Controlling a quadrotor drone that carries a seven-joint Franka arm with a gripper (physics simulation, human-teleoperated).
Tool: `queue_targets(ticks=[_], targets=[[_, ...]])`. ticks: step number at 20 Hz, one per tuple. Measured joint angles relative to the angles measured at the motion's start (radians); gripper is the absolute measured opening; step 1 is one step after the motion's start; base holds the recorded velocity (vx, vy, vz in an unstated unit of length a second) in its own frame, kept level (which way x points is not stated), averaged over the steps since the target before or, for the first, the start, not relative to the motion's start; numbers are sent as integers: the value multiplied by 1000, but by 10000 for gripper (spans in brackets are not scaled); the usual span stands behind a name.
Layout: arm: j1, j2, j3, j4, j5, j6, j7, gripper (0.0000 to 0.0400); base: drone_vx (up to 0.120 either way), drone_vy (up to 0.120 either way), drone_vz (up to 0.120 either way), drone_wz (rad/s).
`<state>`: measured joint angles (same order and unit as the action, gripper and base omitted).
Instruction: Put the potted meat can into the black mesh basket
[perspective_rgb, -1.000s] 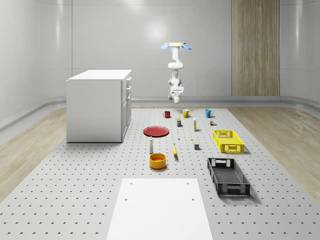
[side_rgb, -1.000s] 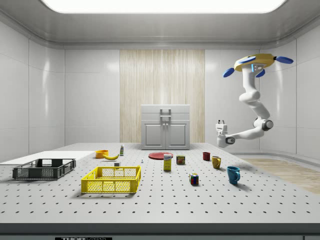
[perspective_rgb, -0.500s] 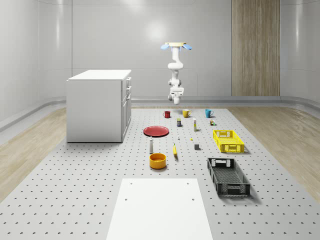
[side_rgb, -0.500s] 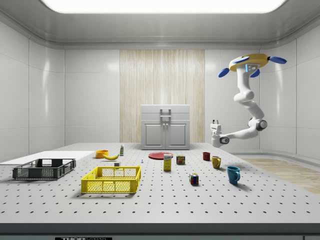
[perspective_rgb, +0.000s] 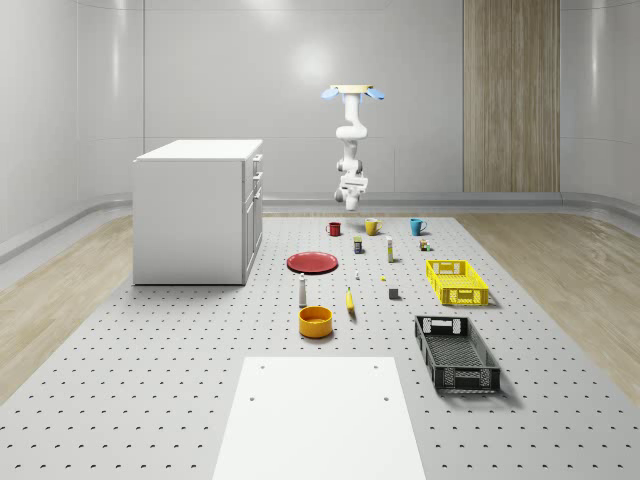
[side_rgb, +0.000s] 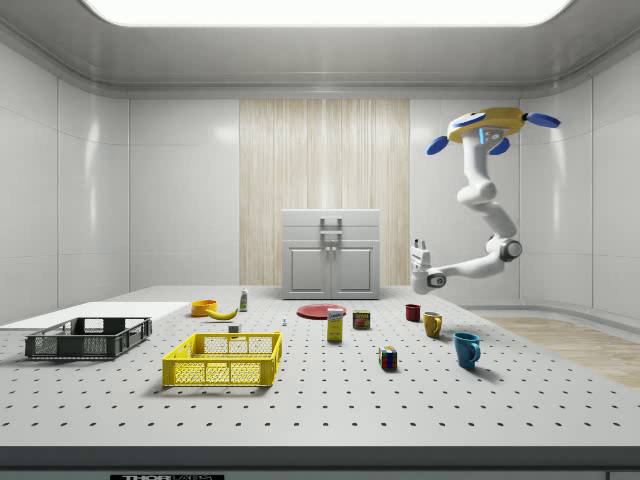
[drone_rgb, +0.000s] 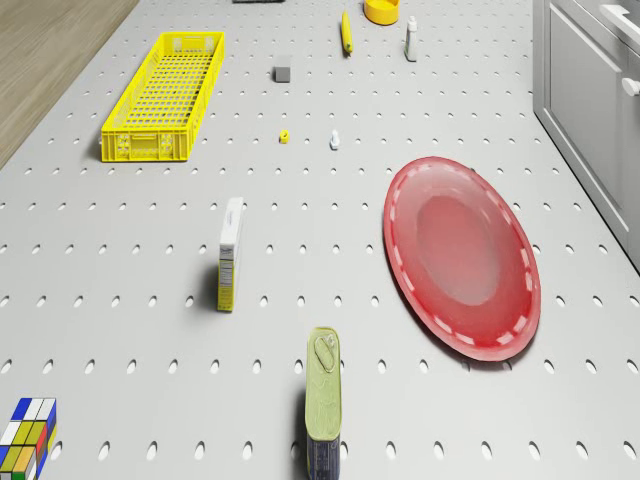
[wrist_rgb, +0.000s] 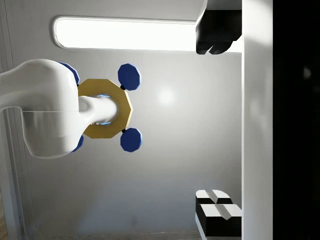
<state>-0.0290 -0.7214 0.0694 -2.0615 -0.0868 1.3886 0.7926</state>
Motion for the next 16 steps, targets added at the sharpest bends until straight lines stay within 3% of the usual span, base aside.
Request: queue_targets(ticks=[5,10,13,16], targets=[[-26,-6,84,-16,-119,6,16,400,120,0,0,0],[-85,-23,264,-84,-379,19,56,400,120,0,0,0],[-148,-48,434,-193,-638,32,106,400,120,0,-13,0],[-240,-87,626,-371,-966,39,193,400,120,0,-120,0]])
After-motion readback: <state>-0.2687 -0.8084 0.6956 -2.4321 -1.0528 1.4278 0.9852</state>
